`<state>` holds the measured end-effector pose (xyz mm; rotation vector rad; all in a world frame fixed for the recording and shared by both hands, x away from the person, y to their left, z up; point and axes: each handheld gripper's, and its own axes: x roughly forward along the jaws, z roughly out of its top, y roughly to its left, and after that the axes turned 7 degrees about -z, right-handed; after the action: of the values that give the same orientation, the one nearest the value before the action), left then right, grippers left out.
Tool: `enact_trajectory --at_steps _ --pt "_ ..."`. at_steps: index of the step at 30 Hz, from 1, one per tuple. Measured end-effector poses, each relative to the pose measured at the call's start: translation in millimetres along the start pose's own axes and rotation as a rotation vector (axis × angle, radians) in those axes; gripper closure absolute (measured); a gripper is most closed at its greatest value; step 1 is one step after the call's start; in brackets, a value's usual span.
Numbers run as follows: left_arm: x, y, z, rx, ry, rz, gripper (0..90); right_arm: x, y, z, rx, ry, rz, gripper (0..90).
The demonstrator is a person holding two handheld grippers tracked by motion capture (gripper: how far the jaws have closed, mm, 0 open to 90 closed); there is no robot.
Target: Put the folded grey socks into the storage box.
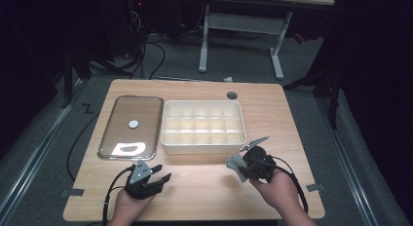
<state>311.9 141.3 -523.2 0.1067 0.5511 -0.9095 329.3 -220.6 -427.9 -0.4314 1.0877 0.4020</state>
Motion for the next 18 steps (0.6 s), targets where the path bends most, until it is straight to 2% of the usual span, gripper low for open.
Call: enact_trajectory --at_steps 3,4,6,8,13,18 --pt "0.1 -0.6 -0.2 0.011 -0.001 0.004 50.8 -5.5 -3.1 4.8 -0.003 0.0 -0.006 72.6" --pt "0.3 -1.1 -0.5 0.017 -0.001 0.006 50.5 -7.1 -3.1 6.0 0.01 0.004 -0.003 72.6" --pt "0.4 -1.6 -1.2 0.021 -0.004 0.008 50.2 -10.2 -6.7 9.9 -0.008 -0.003 -0.004 72.6" --pt "0.1 -1.0 -1.6 0.023 -0.006 0.006 50.0 -14.2 -9.9 14.6 0.003 -0.008 0.004 72.6" --pt "-2.9 3.3 -4.0 0.011 -0.008 0.007 49.7 -24.1 -17.6 29.8 0.008 -0.017 0.007 72.6" --pt "-5.0 3.7 -3.8 0.001 -0.022 0.008 49.6 -24.8 -26.1 46.0 0.022 -0.02 -0.003 72.6"
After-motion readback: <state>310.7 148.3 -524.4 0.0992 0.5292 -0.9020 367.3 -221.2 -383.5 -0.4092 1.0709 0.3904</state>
